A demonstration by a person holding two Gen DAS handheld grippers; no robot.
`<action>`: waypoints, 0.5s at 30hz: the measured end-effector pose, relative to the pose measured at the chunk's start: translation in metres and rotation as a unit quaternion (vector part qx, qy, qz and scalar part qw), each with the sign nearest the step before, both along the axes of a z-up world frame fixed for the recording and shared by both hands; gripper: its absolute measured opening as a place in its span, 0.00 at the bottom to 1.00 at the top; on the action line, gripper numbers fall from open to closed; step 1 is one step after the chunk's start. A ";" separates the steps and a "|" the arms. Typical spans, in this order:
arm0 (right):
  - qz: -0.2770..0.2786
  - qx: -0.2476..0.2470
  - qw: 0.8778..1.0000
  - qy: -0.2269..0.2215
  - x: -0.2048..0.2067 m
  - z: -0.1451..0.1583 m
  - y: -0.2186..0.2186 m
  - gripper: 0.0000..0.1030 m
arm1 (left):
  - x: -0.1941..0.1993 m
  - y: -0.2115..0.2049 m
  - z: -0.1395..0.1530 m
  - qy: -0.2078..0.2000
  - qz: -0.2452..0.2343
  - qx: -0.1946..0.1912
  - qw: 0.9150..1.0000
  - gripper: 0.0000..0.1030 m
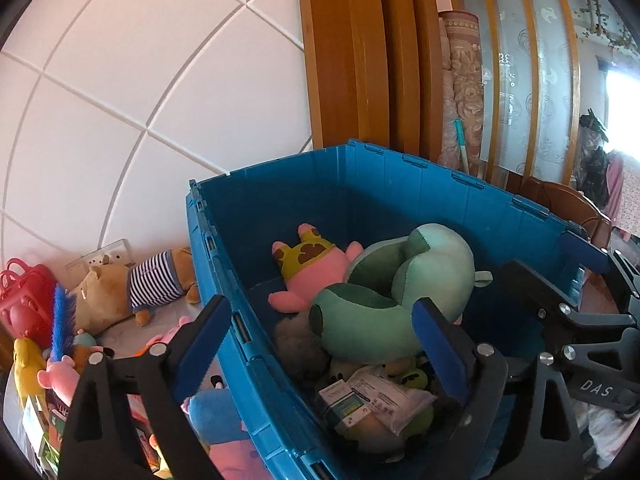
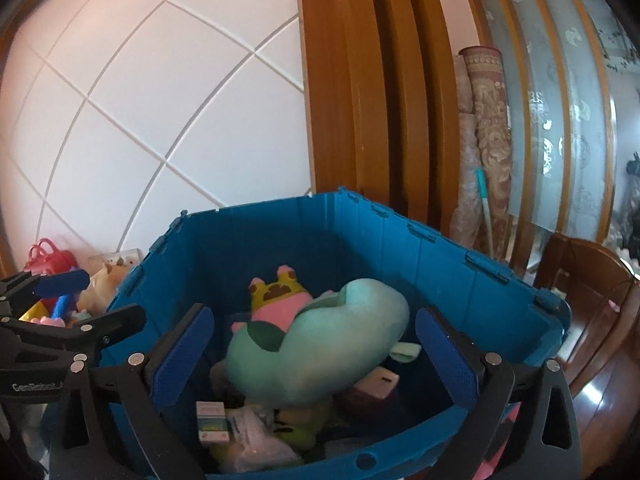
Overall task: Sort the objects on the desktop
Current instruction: 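Open the left gripper over the crate while the right releases the floss box inside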
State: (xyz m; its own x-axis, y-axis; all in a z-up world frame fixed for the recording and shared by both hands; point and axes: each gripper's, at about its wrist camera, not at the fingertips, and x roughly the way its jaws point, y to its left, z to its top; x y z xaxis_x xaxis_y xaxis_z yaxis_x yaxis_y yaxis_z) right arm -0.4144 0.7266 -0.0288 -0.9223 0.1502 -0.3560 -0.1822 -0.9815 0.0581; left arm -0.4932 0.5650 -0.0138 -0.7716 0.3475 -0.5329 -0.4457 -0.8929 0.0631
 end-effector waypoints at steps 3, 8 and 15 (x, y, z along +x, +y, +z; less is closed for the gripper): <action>0.000 0.002 1.000 0.000 0.002 0.001 -0.001 1.00 | 0.003 -0.002 -0.001 0.001 -0.001 0.003 1.000 0.90; 0.002 0.003 1.000 0.004 0.006 0.003 -0.005 1.00 | 0.009 -0.015 0.000 0.003 0.006 0.009 1.000 0.94; 0.025 0.009 0.999 0.019 0.012 0.012 -0.036 1.00 | 0.025 -0.060 0.004 0.012 0.033 0.023 0.999 1.00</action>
